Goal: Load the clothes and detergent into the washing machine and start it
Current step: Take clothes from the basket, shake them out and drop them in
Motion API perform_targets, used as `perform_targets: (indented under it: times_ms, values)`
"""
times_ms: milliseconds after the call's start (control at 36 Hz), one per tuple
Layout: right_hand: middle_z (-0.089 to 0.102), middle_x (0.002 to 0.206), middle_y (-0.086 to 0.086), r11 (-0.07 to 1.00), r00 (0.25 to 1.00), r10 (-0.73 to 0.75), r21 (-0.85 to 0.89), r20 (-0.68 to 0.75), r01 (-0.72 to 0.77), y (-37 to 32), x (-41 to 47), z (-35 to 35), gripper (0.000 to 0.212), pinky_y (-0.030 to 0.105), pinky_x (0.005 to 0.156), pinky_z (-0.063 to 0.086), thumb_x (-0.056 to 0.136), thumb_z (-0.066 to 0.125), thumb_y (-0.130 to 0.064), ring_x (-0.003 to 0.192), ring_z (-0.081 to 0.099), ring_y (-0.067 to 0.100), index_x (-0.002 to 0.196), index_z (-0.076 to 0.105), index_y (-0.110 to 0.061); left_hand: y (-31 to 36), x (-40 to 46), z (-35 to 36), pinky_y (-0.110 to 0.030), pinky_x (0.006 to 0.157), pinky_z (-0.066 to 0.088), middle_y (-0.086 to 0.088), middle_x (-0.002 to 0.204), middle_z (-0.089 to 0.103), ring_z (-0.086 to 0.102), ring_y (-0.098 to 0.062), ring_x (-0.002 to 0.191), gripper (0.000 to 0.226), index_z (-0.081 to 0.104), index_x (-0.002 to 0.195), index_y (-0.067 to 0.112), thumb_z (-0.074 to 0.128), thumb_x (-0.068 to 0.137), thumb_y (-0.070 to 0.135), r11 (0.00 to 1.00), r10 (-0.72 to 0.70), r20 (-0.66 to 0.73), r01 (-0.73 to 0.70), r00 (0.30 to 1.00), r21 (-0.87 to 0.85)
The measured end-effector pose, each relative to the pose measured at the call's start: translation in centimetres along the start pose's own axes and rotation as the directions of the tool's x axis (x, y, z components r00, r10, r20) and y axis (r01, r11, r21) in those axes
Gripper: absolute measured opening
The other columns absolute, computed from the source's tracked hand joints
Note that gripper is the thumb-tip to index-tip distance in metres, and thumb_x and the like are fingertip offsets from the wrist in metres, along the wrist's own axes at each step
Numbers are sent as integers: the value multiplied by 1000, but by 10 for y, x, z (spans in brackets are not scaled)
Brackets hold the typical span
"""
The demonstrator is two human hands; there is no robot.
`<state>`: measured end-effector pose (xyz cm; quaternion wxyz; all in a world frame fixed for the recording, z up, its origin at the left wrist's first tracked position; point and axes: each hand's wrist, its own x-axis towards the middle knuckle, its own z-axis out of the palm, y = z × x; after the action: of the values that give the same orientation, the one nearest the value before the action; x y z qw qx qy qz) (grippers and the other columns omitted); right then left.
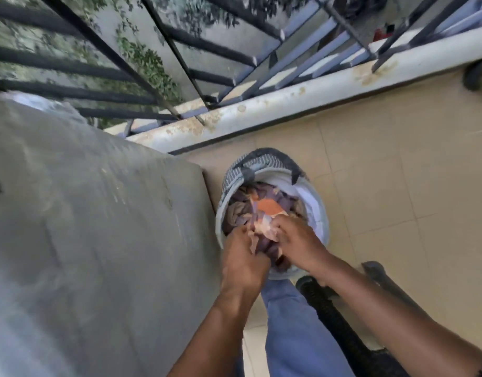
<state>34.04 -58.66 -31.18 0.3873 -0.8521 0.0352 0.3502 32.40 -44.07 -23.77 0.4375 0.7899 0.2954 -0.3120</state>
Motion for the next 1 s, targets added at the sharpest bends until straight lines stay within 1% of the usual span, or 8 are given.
perform_targets:
  times_ms: [56,111,194,278,444,611,750,1000]
  values:
    - [65,86,16,985,999,32,169,-34,-26,-18,-27,-29,13,34,68,40,95,53,0,83,60,25,90,64,-5,3,-17,-11,-6,72,44,19,95,62,68,-10,98,33,60,107,30,66,86,5,998,13,16,-14,1000,65]
    - [64,82,17,954,999,5,299,-42,8,-43,-56,-55,16,34,69,40,94,52,-15,77,57,18,86,63,-7,7,-34,-23,-27,95,54,25,109,63,66,-15,114,58,54,129,39,62,77,15,993,68,64,-73,996,91]
    - [60,79,12,895,997,-65,440,-39,76,-82,-102,-83,19,34,72,42,94,54,-24,74,55,10,86,64,-10,24,-64,-47,-35,101,50,8,130,66,62,-18,120,81,43,151,35,61,74,23,963,168,109,-187,980,192]
    - [64,82,12,794,992,-119,596,-42,120,-122,-146,-99,24,28,72,46,99,59,-26,76,57,9,91,65,-5,44,-96,-75,-18,89,41,1,129,67,63,-22,115,63,58,142,24,66,79,27,914,311,123,-332,942,234]
    - [60,65,-10,728,945,-267,602,-191,328,-203,-217,-127,19,17,58,43,96,55,-17,60,51,4,85,65,-6,67,-148,-133,-24,80,47,5,105,76,69,-15,95,27,72,114,34,63,90,24,838,337,343,-446,877,315]
    - [67,71,-6,612,876,-396,633,-274,474,-264,-280,-142,27,20,59,46,99,53,-14,63,54,12,90,61,10,70,-207,-179,-28,100,51,13,132,63,61,-3,117,52,51,137,39,73,90,35,767,599,228,-632,768,112]
    - [58,81,28,401,844,-469,790,-258,464,-315,-314,-131,28,38,62,39,99,53,-13,71,49,33,96,53,15,73,-247,-207,-44,98,56,11,114,74,69,-11,109,39,70,116,32,65,85,55,725,664,151,-680,732,108]
    - [66,80,16,220,713,-603,785,-358,580,-370,-374,-133,27,25,65,42,92,59,-18,71,56,29,106,55,5,47,-268,-234,-35,94,58,16,112,75,70,-5,103,28,70,113,38,72,85,40,702,660,189,-686,727,189]
